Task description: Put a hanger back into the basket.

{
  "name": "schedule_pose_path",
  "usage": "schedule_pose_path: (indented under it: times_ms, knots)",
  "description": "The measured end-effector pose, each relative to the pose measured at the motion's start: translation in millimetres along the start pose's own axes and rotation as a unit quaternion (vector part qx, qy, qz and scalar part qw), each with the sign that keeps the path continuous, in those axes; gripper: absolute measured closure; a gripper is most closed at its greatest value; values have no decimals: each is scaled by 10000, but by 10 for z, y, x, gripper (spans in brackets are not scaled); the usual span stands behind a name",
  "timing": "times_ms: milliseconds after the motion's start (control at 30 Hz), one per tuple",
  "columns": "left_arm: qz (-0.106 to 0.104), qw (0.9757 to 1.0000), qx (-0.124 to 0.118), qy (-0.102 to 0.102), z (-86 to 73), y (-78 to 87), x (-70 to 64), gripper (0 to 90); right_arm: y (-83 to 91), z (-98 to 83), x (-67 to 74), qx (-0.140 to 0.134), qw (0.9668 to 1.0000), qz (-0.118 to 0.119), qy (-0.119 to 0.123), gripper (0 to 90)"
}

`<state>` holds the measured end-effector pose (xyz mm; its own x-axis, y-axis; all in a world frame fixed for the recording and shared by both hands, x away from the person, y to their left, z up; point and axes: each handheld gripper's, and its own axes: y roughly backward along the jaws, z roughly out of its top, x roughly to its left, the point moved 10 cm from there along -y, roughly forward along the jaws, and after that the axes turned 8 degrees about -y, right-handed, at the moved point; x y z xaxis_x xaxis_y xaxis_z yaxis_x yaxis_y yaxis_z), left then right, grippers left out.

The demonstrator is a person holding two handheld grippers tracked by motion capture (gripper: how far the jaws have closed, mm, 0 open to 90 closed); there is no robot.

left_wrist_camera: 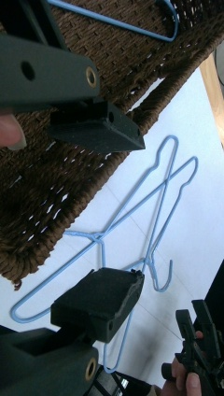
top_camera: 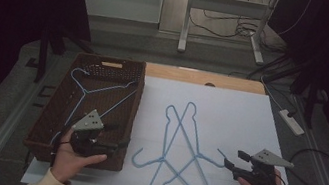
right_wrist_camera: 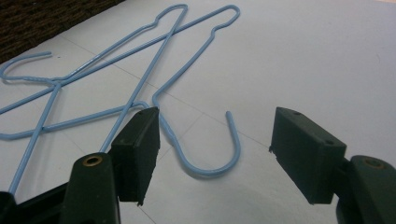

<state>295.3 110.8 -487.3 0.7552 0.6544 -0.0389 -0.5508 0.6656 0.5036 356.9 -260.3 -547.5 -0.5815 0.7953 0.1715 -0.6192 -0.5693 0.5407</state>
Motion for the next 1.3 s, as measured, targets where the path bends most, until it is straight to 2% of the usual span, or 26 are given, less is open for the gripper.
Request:
schedule_pose_path:
  times_ms: [667,1033,1167,1300]
  knots:
    - [3,10000,-40,-49,-11,37,-111,322,8,14,97,39,9998,-6,173,332]
    - [-16,10000,10,-50,-36,26,-117,322,4,47,127,60,9997,-5,238,327]
    - [-25,10000,2,-47,-33,31,-116,321,-36,122,199,148,9991,12,388,328]
    - [-29,10000,-16,-41,-31,43,-112,322,-151,229,307,427,9970,35,648,343]
